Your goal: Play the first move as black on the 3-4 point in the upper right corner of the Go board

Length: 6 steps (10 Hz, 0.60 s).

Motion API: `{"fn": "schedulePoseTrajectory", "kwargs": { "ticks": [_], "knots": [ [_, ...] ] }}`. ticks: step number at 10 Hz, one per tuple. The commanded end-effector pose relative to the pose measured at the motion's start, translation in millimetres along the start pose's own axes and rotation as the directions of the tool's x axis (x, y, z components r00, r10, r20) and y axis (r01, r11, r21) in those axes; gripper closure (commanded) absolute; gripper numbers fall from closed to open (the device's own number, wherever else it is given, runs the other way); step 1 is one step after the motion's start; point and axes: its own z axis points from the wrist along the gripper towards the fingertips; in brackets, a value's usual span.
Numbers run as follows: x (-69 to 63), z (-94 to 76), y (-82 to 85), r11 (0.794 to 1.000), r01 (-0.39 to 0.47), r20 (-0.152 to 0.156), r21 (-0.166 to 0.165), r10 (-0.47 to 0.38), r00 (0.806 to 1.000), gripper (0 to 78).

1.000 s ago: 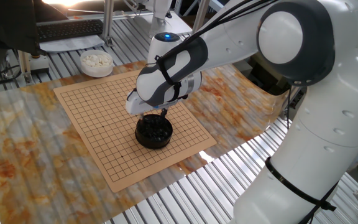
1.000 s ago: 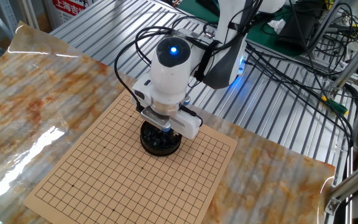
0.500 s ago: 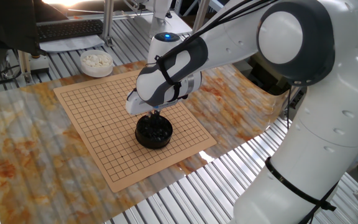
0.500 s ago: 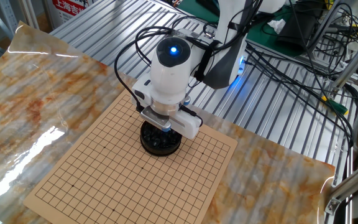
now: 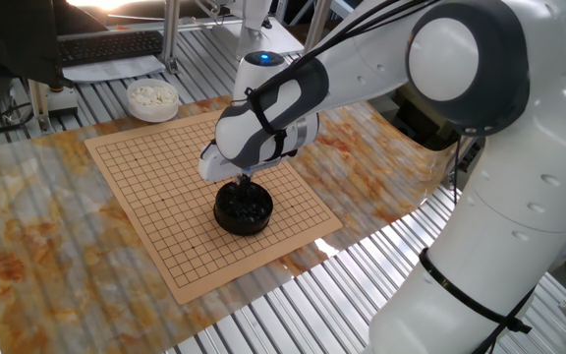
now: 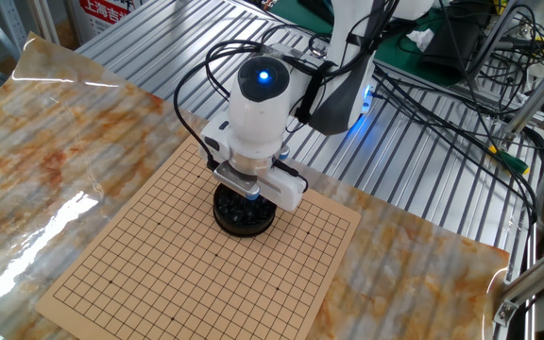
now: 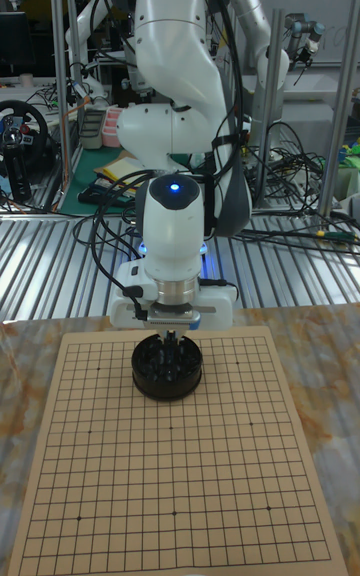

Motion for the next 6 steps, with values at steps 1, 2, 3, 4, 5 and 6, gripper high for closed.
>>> {"fn": "schedulePoseTrajectory", "kwargs": {
  "ticks": [1,2,3,4,5,6],
  "knots": [
    [2.9,9.1,-0.8,1.0,-0.018,0.024,-0.001,0.018,1.0,76.4],
    [2.9,9.1,-0.8,0.999,-0.033,0.036,-0.005,0.033,0.999,76.4],
    [2.9,9.1,-0.8,0.999,-0.034,0.037,-0.006,0.034,0.999,76.4],
    [2.9,9.2,-0.8,0.999,-0.034,0.037,-0.006,0.034,0.999,76.4],
    [2.9,9.2,-0.8,0.999,-0.034,0.037,-0.006,0.034,0.999,0.2],
    [2.9,9.2,-0.8,0.999,-0.034,0.037,-0.006,0.034,0.999,0.2]
  ]
}}
